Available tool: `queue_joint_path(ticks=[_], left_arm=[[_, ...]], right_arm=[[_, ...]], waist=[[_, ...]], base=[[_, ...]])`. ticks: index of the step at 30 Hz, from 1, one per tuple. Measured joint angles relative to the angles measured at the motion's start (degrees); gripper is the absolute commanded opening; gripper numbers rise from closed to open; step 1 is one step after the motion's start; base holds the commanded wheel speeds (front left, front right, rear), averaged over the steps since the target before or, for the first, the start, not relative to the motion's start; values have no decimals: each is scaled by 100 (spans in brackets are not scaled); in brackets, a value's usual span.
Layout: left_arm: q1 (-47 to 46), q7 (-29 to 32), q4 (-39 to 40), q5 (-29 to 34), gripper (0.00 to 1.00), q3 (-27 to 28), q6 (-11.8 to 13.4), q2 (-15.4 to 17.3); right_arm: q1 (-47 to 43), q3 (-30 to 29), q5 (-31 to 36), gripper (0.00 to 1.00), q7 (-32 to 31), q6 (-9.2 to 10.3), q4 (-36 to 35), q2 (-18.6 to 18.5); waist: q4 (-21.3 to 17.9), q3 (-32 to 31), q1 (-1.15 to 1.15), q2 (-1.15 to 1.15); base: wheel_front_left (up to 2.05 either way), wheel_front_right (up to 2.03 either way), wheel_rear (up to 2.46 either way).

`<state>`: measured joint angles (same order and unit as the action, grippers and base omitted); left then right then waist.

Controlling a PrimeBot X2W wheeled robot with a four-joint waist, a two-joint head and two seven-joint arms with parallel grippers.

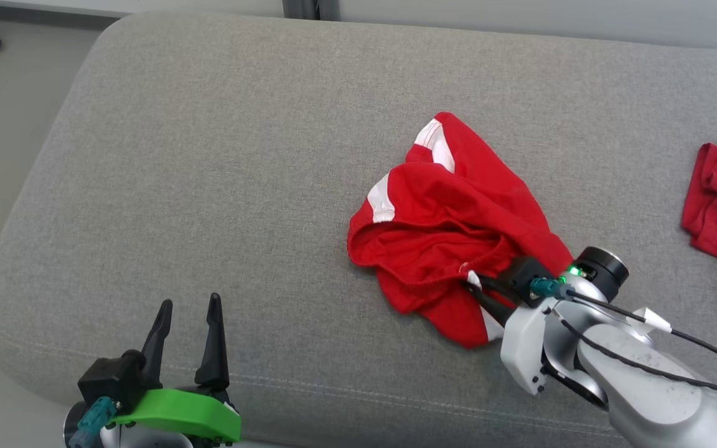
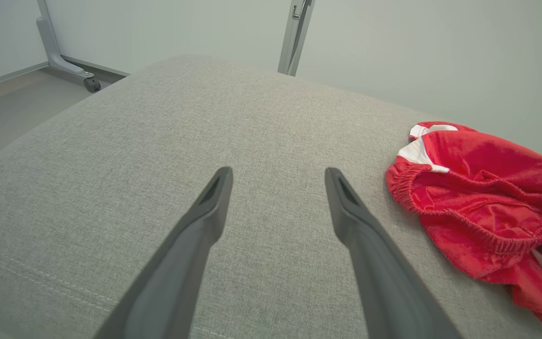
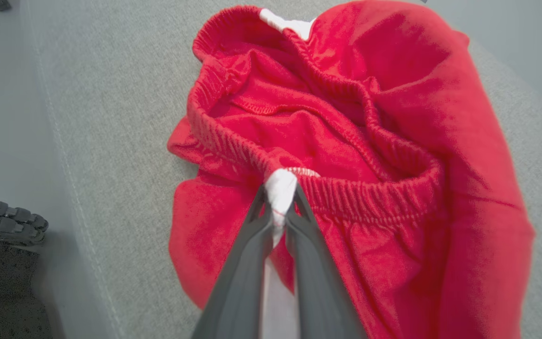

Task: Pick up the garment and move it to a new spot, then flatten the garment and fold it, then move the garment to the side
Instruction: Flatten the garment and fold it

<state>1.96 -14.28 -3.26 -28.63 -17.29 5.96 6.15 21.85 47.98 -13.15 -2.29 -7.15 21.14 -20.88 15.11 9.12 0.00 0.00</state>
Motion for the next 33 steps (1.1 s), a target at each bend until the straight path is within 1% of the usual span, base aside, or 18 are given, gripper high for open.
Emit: queue_joint_path(ticks=[5,8,11,12,17,22,24,26,29,33], left_arm=[[0,0,-16,0,100,54,0,-30],[0,0,-33,0,100,53,-48,-56],[1,-3,-47,0,100,35,-51,-109],[-1,-14,-66,0,100,-7,-107,-132],[-13,-14,-100,0,100,-166,-191,-188],[-141,-14,-152,-3,100,-313,-243,-269],[-193,-14,-162,-23,100,-369,-252,-311],[-205,-14,-181,-30,100,-435,-294,-312],[-216,-14,-196,-56,100,-550,-299,-322],[-230,-14,-198,-166,100,-669,-301,-325]], right_arm=[[185,-243,-240,0,136,0,-242,66],[234,-411,-610,0,177,0,-409,134],[235,-506,-1159,0,174,1,-635,339],[258,-489,-1445,0,112,1,-815,482],[597,-548,-2128,0,-275,1,-1129,667],[989,-911,-2724,0,-768,1,-1184,873],[1126,-1192,-3165,0,-1066,21,-1155,1132],[1234,-1386,-3406,0,-1226,171,-1090,1321],[1488,-1794,-3659,0,-1319,542,-945,1563],[1960,-2320,-3841,0,-1413,1017,-750,1648]], waist=[[-36,-107,0,0],[-62,-177,0,0],[-77,-244,0,0],[-68,-278,0,0],[48,-319,0,0],[236,-344,0,0],[368,-373,0,0],[462,-399,0,0],[607,-444,0,0],[802,-497,0,0]], base=[[0,0,0],[0,0,0],[0,0,0],[0,0,0],[0,0,0],[0,0,0],[0,0,0],[0,0,0],[0,0,0],[0,0,0]])
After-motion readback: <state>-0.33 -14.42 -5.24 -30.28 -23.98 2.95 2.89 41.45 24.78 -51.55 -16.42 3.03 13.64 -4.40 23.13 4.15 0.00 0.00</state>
